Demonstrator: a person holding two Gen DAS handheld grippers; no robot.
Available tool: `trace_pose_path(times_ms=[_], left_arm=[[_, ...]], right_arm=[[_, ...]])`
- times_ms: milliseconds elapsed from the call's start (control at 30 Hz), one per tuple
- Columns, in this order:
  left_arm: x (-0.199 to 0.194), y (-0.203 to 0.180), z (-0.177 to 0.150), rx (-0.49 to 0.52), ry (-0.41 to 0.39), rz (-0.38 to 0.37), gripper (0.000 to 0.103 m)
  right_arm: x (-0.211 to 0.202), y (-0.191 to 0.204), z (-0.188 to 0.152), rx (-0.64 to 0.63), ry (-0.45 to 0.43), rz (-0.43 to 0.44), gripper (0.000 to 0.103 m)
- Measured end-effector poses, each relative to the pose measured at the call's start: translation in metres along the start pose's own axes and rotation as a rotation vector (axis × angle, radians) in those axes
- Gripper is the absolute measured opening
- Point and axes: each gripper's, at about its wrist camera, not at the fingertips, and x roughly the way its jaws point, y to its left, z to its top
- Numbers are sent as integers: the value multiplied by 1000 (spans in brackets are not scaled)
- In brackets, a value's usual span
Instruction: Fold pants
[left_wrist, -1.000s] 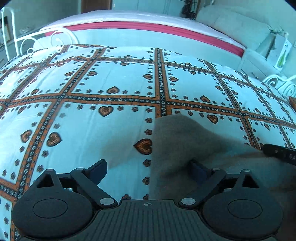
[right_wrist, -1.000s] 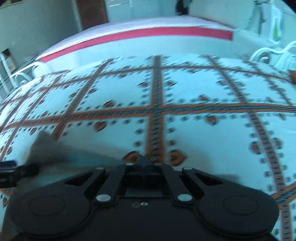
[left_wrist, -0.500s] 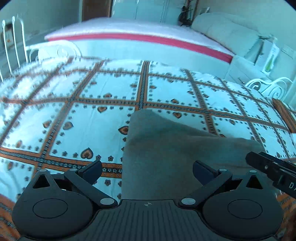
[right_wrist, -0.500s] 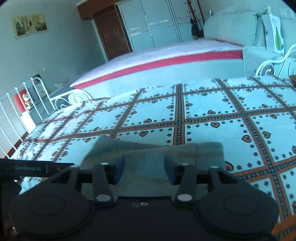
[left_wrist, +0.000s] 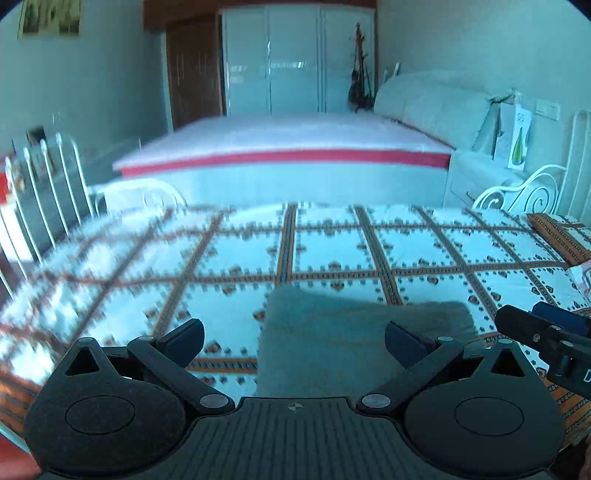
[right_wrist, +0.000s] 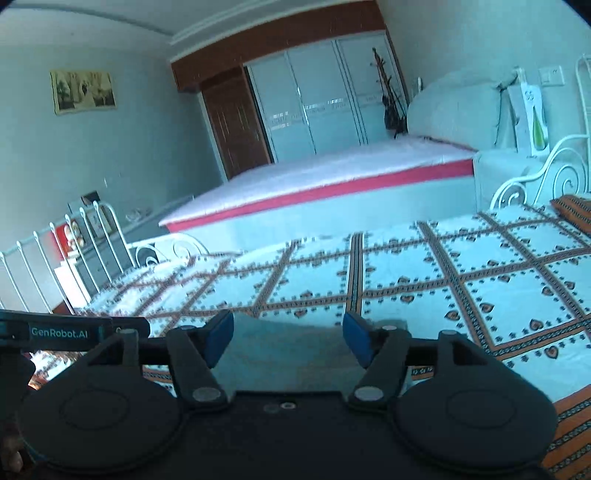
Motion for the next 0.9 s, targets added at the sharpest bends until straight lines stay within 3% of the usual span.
trace_pose_path(times_ms=[167,400,900], left_arm=[[-26,-7,12,-3,-44,-16,103],[-33,-13,20,9,-58,-18,103],[-28,-15,17,11,-40,-11,103]], right_arm=[[-21,7,8,-15,-45,13,63],[-31,13,13,-32,-80,19,67],[-27,13,4,-18,-63,10,72]])
